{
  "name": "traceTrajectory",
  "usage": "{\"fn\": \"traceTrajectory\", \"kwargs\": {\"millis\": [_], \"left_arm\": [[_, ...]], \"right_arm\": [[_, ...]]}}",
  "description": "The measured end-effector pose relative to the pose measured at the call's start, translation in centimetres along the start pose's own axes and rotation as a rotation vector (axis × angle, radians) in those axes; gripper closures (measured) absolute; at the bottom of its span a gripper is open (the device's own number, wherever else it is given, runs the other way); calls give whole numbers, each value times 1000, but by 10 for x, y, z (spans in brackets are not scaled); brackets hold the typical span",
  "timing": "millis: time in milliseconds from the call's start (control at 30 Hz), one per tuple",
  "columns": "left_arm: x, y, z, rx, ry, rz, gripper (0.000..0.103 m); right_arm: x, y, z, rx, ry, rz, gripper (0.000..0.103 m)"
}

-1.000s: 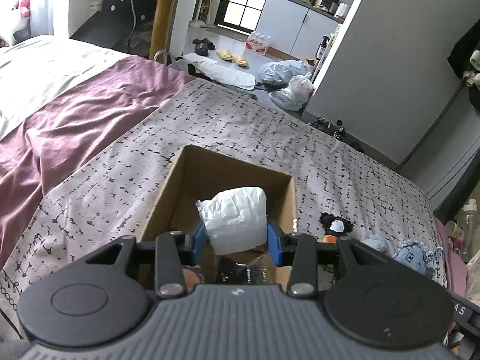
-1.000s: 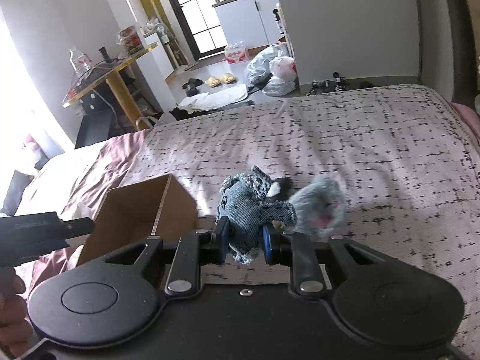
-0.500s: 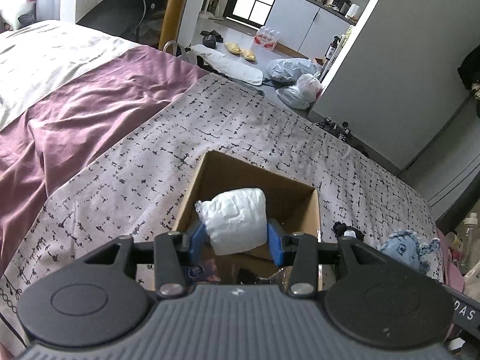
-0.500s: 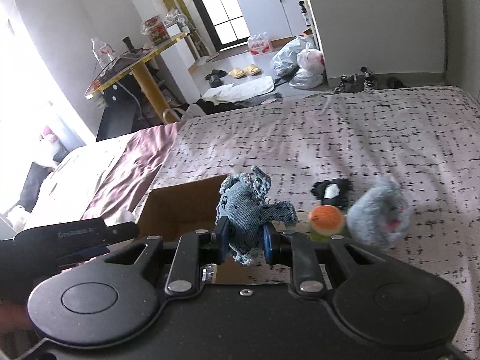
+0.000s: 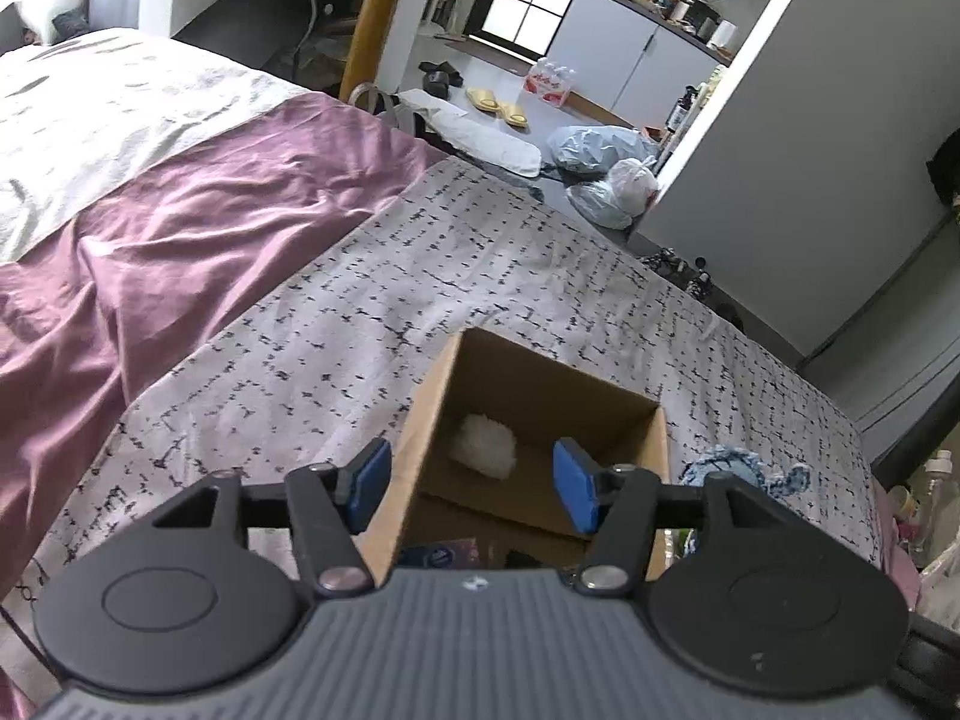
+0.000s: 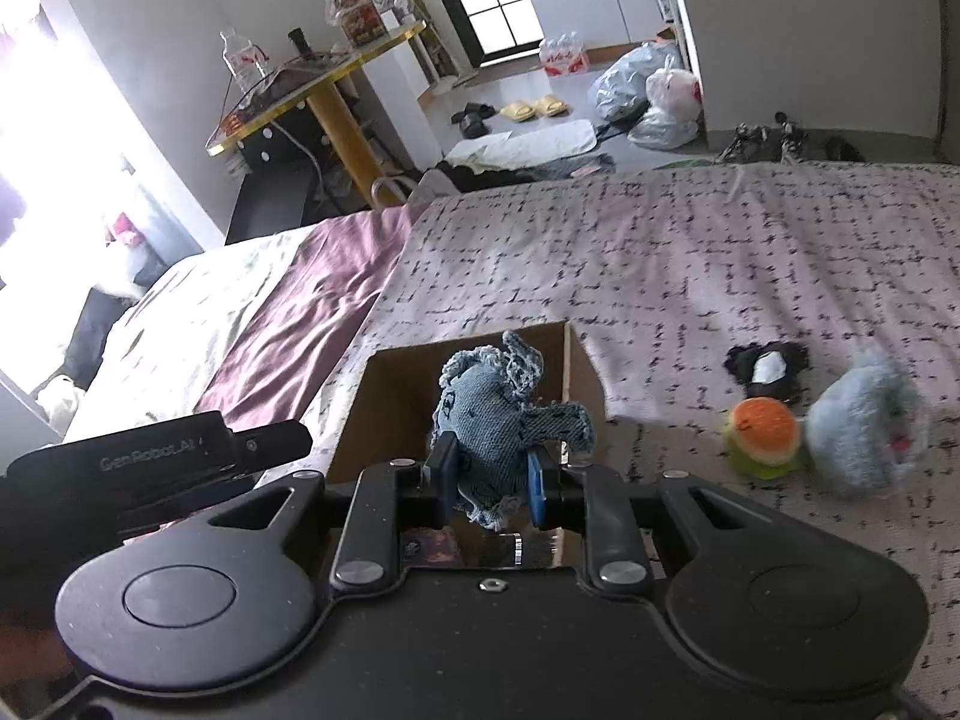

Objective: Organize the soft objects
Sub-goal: 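Lower the denim fish into the box and open the right gripper, then move both grippers back toward the grey fuzzy plush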

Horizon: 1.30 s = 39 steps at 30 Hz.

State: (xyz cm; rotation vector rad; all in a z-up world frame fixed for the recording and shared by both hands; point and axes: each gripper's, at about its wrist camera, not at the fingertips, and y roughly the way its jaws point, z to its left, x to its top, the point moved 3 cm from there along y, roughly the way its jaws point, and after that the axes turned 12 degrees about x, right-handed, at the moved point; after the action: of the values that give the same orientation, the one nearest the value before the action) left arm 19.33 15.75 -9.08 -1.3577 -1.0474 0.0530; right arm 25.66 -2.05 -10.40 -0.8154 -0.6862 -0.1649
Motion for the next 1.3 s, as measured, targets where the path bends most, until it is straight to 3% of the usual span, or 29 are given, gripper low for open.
{"fn": "traceTrajectory", "kwargs": {"millis": [167,233,433,567,700,900,1100,1300], "left_arm": [[3,-3,7,15,10,-11,40],[4,-5,8,14,16,-14,35],[4,-8,8,16,36,-19,29],[0,-9,4,14,39,-2,25],[-5,-11,-2,27,54,5,15],[-10,-18,-13,21,72,-24,0],[-16,-31,-28,3,108,-70,0],[-24,-41,-42,-12,128,-100,0]], "right_arm": [[3,8,7,34,11,4,70],[5,10,6,43,23,1,51],[1,-3,0,-14,4,-12,24],[-3,-18,-8,-22,-10,-19,21],[-2,-31,-18,-37,-2,-56,10],[-4,-46,-30,-48,-9,-63,9],[-8,-61,-44,-36,-5,-77,0],[-12,-76,-56,-17,-24,-75,0]]}}
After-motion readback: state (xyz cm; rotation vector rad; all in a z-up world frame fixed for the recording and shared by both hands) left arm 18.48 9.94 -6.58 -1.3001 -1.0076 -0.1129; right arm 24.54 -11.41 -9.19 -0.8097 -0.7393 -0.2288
